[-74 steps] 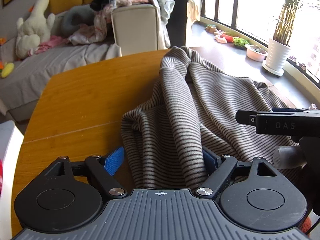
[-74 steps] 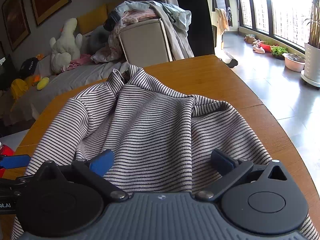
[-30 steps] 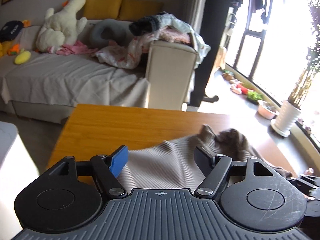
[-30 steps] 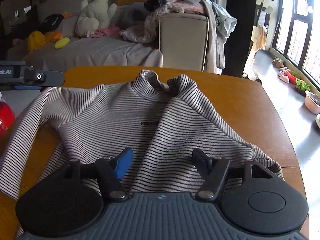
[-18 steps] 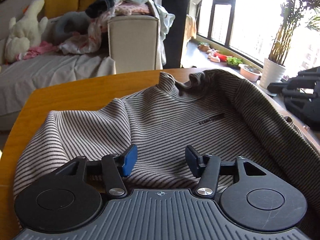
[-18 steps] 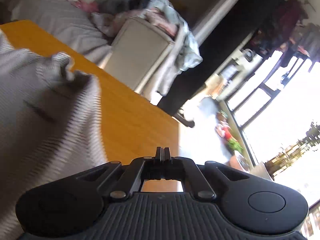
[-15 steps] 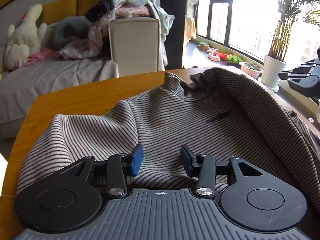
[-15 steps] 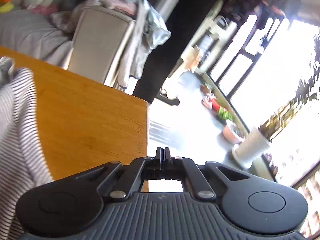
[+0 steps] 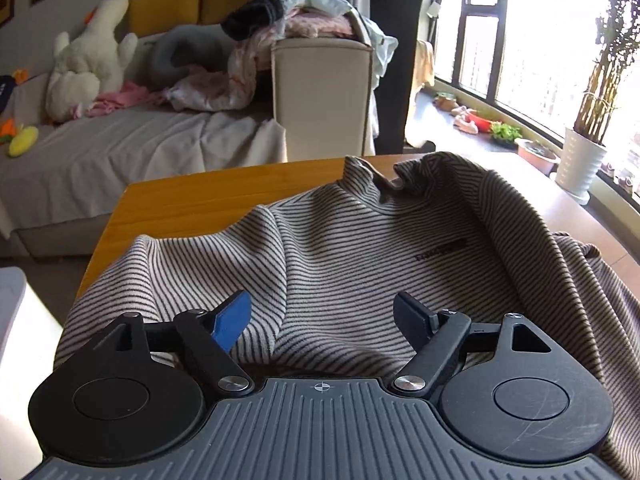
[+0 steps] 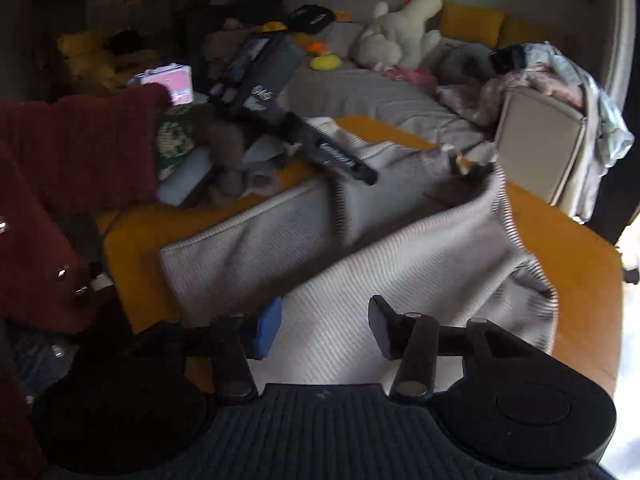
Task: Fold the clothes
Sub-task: 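Grasp a sleeve cuff with the right gripper and lift it up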
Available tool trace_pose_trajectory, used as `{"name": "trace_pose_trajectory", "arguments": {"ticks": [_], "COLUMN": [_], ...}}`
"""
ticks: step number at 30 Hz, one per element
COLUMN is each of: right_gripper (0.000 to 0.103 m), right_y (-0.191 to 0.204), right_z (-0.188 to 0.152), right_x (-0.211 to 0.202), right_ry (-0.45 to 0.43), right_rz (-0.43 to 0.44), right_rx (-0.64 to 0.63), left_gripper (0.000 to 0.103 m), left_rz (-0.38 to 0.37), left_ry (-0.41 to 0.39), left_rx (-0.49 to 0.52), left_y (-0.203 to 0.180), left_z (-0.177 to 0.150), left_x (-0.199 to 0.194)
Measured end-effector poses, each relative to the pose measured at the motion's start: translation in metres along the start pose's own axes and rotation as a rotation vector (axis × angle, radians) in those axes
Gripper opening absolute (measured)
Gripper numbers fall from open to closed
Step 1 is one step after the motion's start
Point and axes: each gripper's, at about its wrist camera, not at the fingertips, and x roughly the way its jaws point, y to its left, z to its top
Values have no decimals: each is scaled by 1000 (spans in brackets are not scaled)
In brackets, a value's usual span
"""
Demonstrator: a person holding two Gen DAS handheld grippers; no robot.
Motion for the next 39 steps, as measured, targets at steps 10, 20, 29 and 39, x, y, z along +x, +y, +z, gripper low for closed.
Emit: {"name": "trace_pose_trajectory", "arguments": {"ticks": [10, 20, 29, 39], "right_gripper": [13, 11, 4, 4], "right_y": [-1, -200, -248, -210], "right_z": [-17, -17, -14, 93], "right_x": [-6, -150, -199, -122], "right_ry": [3, -365, -447, -435], "right_rz": [-179, -717, -812, -579], "right_rx": [82, 691, 787, 593], "left_gripper": [96, 99, 99, 102], "left_rz": [-36, -229, -400, -361], "left_ry": [4, -10, 28, -11], "left_rx": [-3, 93, 171, 109], "left_y": [-29, -71, -83, -77], "left_z": [-11, -28, -57, -59], "left_x": [-29, -18, -21, -30]}}
